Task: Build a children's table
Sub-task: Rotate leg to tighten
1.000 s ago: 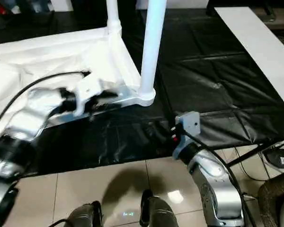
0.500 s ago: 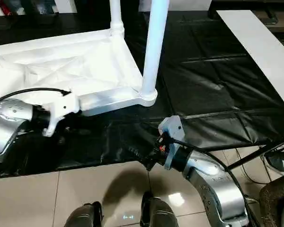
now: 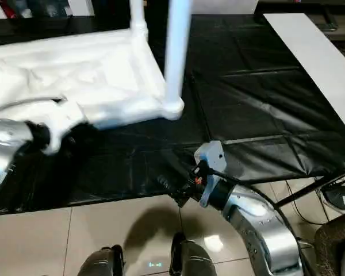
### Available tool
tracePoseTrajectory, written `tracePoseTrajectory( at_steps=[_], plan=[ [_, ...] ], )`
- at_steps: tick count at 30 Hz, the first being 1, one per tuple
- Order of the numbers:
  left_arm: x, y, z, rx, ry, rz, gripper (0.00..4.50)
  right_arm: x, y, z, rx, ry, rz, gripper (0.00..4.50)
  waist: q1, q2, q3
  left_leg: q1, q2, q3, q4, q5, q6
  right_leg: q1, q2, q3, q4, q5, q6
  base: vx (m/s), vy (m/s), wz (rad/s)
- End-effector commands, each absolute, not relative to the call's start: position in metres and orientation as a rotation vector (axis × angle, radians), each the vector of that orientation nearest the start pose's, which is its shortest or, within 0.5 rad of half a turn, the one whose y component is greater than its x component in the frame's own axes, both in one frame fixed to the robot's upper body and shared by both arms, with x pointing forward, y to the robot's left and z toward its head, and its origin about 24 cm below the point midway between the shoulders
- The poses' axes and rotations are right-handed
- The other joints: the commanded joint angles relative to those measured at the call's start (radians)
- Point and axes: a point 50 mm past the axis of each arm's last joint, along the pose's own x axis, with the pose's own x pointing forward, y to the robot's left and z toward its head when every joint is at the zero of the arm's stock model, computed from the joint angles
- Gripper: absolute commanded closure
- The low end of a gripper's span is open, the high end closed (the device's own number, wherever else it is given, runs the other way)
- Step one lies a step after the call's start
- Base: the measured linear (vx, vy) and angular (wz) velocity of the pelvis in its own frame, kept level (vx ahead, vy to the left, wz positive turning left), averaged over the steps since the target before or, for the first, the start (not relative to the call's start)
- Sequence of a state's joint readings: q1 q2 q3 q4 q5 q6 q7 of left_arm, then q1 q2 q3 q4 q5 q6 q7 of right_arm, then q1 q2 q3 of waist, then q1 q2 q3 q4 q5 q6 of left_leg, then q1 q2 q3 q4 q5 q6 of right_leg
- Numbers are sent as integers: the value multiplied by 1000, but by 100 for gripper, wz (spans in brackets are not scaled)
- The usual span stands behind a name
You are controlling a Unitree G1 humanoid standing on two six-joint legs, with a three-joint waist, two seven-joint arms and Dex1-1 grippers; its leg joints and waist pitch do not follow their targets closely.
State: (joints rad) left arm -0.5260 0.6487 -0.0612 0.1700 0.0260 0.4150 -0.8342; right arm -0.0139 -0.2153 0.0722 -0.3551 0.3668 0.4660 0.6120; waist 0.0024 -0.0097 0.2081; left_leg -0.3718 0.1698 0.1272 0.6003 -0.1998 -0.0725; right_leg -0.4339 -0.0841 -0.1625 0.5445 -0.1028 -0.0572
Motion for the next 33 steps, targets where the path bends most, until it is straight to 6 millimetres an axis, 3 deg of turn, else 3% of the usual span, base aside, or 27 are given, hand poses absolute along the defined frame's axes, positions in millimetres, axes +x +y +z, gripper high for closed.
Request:
tracePoseTrajectory(
  at_steps=[1,3,5,7,11,12,13,14,15,16,17,18,19,20,21,22,23,24,25,26,27,28,29,30,31,32,33],
  plan=[
    [314,222,150,450,200,-623,251,236,-133,96,130,28,664,0,7,25,-116,0,54,-13,-66,-127,57,87,-86,69,-60,-396,-124,0,0,0],
    [308,218,150,388,152,-631,251,235,-135,96,124,38,629,0,9,25,-118,1,51,-10,-66,-121,69,85,-79,70,-57,-378,-136,0,0,0],
    [290,209,146,204,100,-585,251,232,-136,91,103,115,582,0,12,37,-126,3,57,-10,-63,-109,76,86,-75,71,-48,-338,-155,0,0,0],
    [274,202,138,98,82,-527,251,229,-134,90,83,125,579,0,11,39,-134,-7,56,-7,-59,-122,95,94,-76,69,-50,-348,-162,0,0,0],
    [249,194,118,44,65,-422,251,226,-134,88,83,105,545,0,9,35,-128,-10,31,3,-55,-178,105,85,-67,51,-96,-577,-31,0,0,0],
    [241,190,110,35,68,-406,251,225,-134,87,94,100,533,0,4,32,-130,-1,27,3,-53,-222,98,79,-57,39,-113,-654,22,0,0,0],
    [235,186,103,26,73,-387,251,225,-134,85,101,96,521,0,3,29,-138,7,29,2,-48,-234,93,79,-60,32,-118,-672,39,0,0,0],
    [231,183,98,45,58,-346,233,226,-134,83,92,94,517,0,-5,35,-125,7,34,-2,-54,-287,87,78,-55,13,-133,-723,78,0,0,0],
    [229,181,95,43,56,-316,233,227,-132,81,89,97,521,0,-15,45,-122,48,46,-6,-53,-419,68,71,-50,-13,-157,-784,113,0,0,0],
    [229,181,94,23,59,-253,233,229,-130,77,86,105,521,0,-19,67,-119,48,108,-38,-102,-644,50,113,-23,-39,-98,-728,127,0,0,0],
    [229,181,94,23,59,-252,233,229,-130,77,86,105,521,0,9,84,-115,9,177,-59,-180,-795,38,154,-17,11,104,-536,74,-56,-24,2],
    [229,180,94,11,61,-224,233,230,-129,76,86,109,518,0,78,91,-101,7,155,23,-212,-947,12,118,18,22,202,-338,-7,-32,-71,9],
    [229,180,94,6,57,-214,233,231,-128,74,94,113,513,0,60,52,-98,22,178,17,-206,-923,51,132,5,81,259,-400,8,-32,-71,9],
    [229,179,95,22,52,-214,233,233,-127,73,89,114,517,0,92,9,-122,-36,78,13,-80,-751,69,189,-46,175,205,-812,80,38,-149,19],
    [229,177,96,39,45,-210,233,235,-125,72,84,112,519,0,79,-21,-120,6,-8,23,206,-287,131,94,-186,209,-97,-1380,122,2,-127,44],
    [229,177,96,42,44,-203,233,236,-125,71,84,112,516,0,68,-7,-123,-85,-24,-30,293,-142,141,155,-202,221,-68,-1388,54,2,-127,44],
    [229,178,96,38,36,-190,233,237,-124,70,86,112,508,0,79,10,-122,-91,-15,-37,288,-145,128,171,-212,208,-66,-1345,32,59,-31,59],
    [228,178,96,33,32,-185,233,237,-124,70,78,110,507,0,72,1,-122,-95,3,-40,288,-168,127,193,-233,164,-67,-1257,-22,105,11,63],
    [227,178,95,39,33,-184,233,236,-125,68,76,111,499,0,66,31,-139,-19,8,-44,215,-197,102,192,-175,186,-59,-1104,-108,105,11,63],
    [227,177,95,46,33,-181,233,236,-125,67,71,116,494,0,79,34,-136,-5,16,-39,169,-230,101,216,-150,155,-60,-1000,-147,85,34,52],
    [227,177,94,42,33,-171,233,236,-125,65,68,118,493,0,75,71,-146,49,33,-31,62,-274,70,238,-79,95,-46,-800,-152,127,71,32],
    [227,177,93,40,33,-157,233,235,-125,63,64,118,496,0,35,108,-146,157,123,-145,-73,-536,72,135,35,57,127,-528,-90,127,71,32],
    [227,177,93,42,34,-152,233,235,-125,63,60,116,500,0,3,84,-178,199,162,-190,-99,-553,117,92,38,67,196,-413,-44,156,69,17],
    [227,178,92,44,35,-146,233,234,-125,62,58,113,504,0,8,90,-187,214,152,-179,-79,-560,188,48,26,85,230,-315,45,178,30,7],
    [226,178,89,41,46,-142,233,234,-124,61,64,111,512,0,-10,86,-184,197,134,-157,-82,-485,276,12,17,89,251,-232,81,178,30,7],
    [225,178,88,40,47,-141,233,234,-124,61,64,110,513,0,-18,81,-184,184,119,-133,-87,-463,303,5,16,85,251,-183,76,181,16,7],
    [225,178,88,32,48,-138,233,233,-123,61,66,112,517,0,-32,61,-179,157,94,-86,-103,-434,336,-1,9,85,223,-92,46,162,-20,0]
  ],
)
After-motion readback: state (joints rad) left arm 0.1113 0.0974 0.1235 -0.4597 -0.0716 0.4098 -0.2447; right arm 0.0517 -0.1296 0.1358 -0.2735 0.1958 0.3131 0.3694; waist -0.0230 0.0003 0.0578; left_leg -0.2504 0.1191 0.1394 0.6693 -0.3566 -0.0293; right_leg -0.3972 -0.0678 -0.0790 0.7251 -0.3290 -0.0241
